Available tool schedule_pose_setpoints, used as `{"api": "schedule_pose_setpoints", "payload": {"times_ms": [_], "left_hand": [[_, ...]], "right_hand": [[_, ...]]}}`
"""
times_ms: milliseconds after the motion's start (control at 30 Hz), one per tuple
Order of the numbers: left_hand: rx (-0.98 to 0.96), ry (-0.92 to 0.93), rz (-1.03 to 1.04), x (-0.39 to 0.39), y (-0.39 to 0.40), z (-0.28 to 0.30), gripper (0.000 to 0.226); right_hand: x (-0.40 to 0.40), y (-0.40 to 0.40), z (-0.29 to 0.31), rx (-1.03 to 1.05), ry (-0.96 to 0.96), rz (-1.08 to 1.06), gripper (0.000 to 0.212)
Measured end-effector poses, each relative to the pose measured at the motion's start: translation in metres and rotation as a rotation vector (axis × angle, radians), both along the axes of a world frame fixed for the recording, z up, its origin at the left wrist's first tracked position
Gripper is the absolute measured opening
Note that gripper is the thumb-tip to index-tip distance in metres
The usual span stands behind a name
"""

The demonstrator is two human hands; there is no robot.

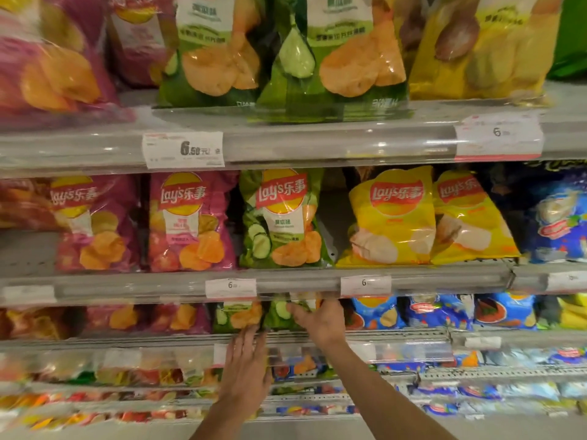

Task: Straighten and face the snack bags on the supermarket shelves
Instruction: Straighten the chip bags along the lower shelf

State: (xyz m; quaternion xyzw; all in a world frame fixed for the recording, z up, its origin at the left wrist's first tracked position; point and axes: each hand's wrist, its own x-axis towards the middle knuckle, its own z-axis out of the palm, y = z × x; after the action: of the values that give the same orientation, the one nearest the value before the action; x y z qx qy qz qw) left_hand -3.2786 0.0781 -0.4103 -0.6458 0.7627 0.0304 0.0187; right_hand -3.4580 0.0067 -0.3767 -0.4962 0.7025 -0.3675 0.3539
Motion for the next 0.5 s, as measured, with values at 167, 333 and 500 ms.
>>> {"api": "schedule_pose_setpoints", "payload": {"times_ms": [167, 333, 500], "left_hand": [[0.074, 0.021, -0.041, 0.008, -0.005, -0.005, 0.077], [0.059, 0.061, -0.052, 0.01, -0.005, -0.007, 0.077], [0.062, 0.055, -0.064, 0.012, -0.007, -0.005, 0.08]], "right_hand": [[0.003, -0.007, -0.017, 0.081, -0.01, -0.015, 0.078], [0.0, -0.008, -0.022, 0.144, 0.02, 0.019, 0.083], [0.0, -0.014, -0.018, 0.266, 0.169, 0.121, 0.095]]}}
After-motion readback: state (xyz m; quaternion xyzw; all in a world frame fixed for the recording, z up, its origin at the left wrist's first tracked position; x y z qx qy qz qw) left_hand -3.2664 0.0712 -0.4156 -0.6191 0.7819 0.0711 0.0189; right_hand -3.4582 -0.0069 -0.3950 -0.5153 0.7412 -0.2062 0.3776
